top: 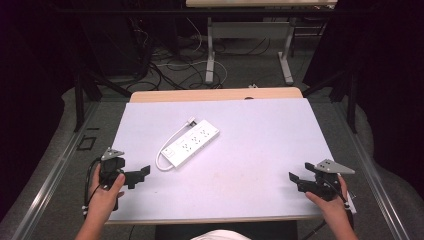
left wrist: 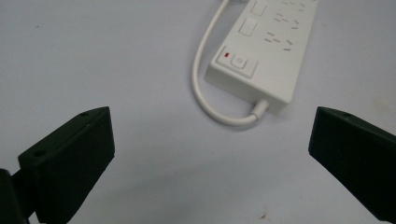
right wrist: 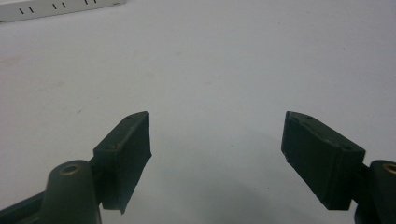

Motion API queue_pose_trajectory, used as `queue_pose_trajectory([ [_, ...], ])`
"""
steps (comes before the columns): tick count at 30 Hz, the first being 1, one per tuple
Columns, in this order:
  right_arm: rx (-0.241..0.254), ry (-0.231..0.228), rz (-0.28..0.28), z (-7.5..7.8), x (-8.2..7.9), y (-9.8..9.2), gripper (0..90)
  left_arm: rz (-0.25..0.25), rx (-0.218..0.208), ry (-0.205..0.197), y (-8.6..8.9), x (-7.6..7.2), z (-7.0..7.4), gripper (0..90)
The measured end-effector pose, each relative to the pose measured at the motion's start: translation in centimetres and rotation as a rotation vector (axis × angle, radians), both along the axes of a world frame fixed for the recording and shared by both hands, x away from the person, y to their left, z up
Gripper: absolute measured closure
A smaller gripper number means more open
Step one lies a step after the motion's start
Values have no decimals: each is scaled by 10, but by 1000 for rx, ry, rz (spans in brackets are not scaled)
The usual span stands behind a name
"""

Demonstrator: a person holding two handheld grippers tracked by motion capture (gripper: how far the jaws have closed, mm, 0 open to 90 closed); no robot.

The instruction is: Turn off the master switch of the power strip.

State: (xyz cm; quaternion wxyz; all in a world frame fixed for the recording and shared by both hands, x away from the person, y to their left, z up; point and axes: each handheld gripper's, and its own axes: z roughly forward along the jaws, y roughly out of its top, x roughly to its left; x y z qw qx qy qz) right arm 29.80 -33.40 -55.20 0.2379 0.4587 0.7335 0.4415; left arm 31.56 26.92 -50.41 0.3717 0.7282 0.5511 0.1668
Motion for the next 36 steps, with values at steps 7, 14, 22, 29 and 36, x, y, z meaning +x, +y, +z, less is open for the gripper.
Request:
queue_pose_trajectory([
  [7,2,14,-4,0,-1,0,233,42,-16,-6,11,-4,-15,3],
  [14,4,11,-4,-1,0,0,233,92,-34,-10,23,-6,-25,3],
  [22,3,10,-7,-2,0,0,233,122,-25,-2,33,-8,-39,3],
  [29,1,9,-7,-2,0,0,233,134,-7,15,36,-9,-49,4],
  [36,-1,8,-6,-2,1,-1,233,123,-16,10,33,-8,-53,6],
])
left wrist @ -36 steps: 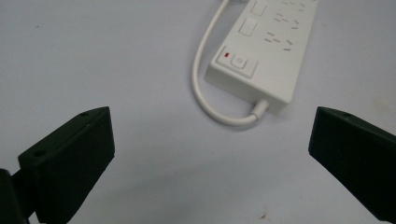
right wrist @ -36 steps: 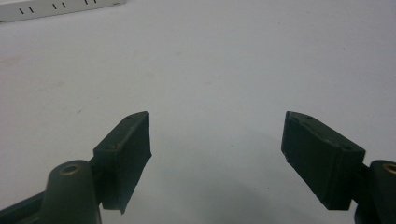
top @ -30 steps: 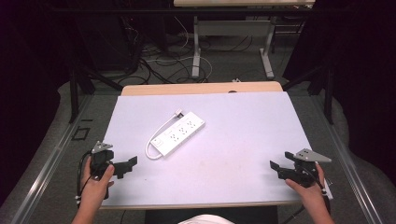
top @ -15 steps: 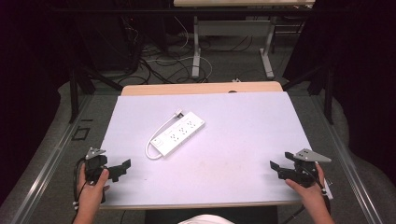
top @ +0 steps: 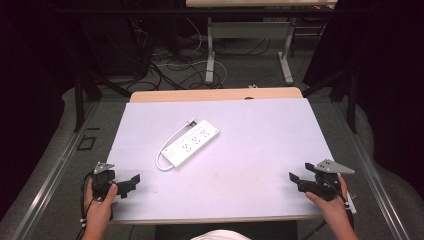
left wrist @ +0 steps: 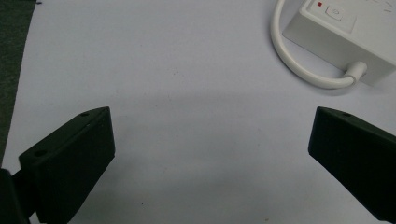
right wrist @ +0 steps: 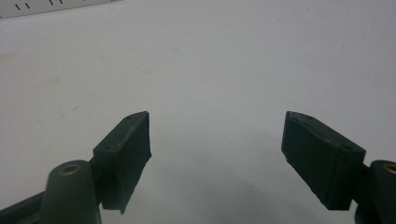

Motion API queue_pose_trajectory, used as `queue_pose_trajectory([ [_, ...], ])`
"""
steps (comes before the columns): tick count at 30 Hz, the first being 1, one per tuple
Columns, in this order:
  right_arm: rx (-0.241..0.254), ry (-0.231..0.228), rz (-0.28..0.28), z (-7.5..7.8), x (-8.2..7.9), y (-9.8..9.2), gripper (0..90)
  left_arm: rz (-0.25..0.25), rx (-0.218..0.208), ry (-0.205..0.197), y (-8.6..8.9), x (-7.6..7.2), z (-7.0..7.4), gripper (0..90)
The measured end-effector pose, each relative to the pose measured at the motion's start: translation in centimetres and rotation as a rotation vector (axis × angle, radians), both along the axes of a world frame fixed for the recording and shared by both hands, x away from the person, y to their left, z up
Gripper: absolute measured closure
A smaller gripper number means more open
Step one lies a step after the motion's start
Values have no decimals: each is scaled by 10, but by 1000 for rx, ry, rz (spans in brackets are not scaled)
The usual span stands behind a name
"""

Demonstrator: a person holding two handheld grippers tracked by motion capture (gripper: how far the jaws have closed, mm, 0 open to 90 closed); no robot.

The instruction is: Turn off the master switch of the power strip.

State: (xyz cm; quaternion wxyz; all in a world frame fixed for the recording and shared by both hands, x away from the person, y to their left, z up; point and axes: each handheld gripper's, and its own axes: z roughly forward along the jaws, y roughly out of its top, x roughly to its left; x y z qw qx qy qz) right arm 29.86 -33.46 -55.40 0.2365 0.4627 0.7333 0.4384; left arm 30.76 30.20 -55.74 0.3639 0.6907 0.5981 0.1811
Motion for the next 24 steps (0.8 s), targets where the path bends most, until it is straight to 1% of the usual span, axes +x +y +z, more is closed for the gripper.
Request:
queue_pose_trajectory([
  [2,-5,-5,3,0,0,-1,233,-4,-1,7,0,0,0,6],
  [5,-2,0,0,0,0,0,233,-7,-3,10,0,0,-1,6],
  [9,2,11,7,0,0,0,234,-9,-2,2,0,1,-3,6],
  [10,1,-2,-2,-1,0,0,233,-16,-2,18,1,1,-2,6],
  [11,-6,3,0,0,0,0,233,-9,-6,14,0,1,-3,6],
  [15,-5,8,-1,0,0,-1,233,-14,-4,6,-2,2,-4,6],
  [16,-12,22,0,2,-1,-2,233,-16,-5,4,-2,2,-3,6],
  [17,3,6,0,1,-1,-1,233,-17,-6,1,-2,2,-3,6],
  [19,0,6,1,1,-1,-1,233,-13,-7,-1,-1,2,-3,6],
  [20,1,7,0,0,0,-1,233,-16,-8,8,-1,2,-3,6],
  [21,2,-2,-9,0,0,0,233,-15,-8,7,-1,2,-3,6],
  [24,0,1,-5,0,0,0,233,-16,-7,6,-1,2,-2,6],
])
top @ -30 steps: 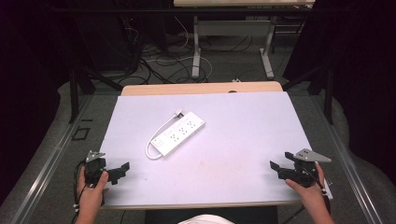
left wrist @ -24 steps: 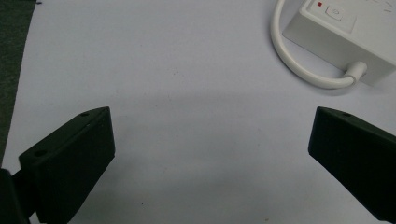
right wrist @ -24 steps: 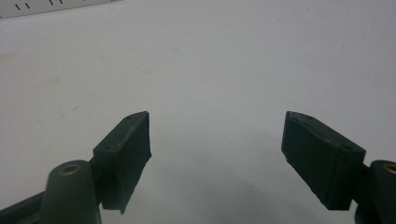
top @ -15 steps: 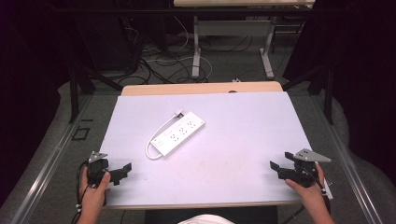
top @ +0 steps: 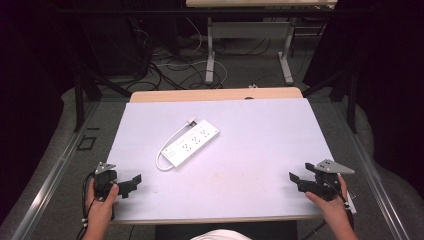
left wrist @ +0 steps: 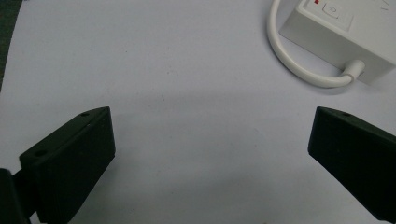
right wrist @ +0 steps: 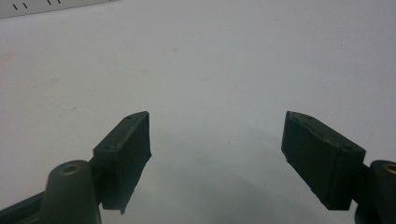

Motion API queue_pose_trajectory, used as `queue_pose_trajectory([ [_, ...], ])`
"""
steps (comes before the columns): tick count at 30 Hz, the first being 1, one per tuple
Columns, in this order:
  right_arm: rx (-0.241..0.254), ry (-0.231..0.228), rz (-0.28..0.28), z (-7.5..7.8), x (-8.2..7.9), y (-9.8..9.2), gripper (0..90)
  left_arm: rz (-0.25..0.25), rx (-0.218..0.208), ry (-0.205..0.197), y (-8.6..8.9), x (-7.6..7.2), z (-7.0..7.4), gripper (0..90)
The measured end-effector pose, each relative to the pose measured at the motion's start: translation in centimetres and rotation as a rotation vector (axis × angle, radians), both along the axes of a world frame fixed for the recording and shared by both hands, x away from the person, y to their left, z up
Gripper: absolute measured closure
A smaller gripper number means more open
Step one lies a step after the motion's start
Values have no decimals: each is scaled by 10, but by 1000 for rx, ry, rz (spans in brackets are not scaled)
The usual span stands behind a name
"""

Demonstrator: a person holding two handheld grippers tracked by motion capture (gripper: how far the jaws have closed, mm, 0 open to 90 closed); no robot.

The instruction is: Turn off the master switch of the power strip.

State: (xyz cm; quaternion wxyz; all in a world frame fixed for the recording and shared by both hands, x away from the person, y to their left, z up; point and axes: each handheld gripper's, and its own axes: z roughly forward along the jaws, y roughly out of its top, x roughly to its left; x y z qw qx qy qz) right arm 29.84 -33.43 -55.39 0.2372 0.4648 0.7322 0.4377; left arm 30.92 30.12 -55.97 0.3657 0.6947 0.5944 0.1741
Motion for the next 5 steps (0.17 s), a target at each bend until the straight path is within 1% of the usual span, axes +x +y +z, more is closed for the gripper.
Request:
queue_pose_trajectory([
  [1,0,0,1,0,0,0,233,5,0,-7,-1,0,-1,6],
  [4,3,0,0,0,0,0,233,-2,3,-8,-1,0,-1,6],
  [5,-4,11,4,1,0,-1,233,-3,3,-7,-1,0,0,6],
])
